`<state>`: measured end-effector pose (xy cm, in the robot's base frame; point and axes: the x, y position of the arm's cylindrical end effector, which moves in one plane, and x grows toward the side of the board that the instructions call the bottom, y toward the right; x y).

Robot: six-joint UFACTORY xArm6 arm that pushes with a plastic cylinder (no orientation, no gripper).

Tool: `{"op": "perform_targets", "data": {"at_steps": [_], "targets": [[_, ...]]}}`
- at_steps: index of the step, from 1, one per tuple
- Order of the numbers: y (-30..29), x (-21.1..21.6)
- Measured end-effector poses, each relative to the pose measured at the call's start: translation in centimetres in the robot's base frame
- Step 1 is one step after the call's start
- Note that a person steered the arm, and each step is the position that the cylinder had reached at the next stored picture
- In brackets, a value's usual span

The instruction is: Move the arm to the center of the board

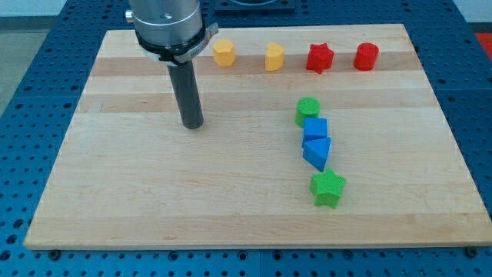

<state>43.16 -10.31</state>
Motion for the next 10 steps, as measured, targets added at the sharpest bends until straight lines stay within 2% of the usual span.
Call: {"op": "perform_targets", "data": {"at_steps": [3,4,5,6,7,8,9,10], "targets": [[-0.7,0.0],[0.7,0.0],[6.5,0.3],[9.0,0.5],[7.1,0.2],[7.7,-3.7],[7.7,-5.5],[9.2,-5.5]]}}
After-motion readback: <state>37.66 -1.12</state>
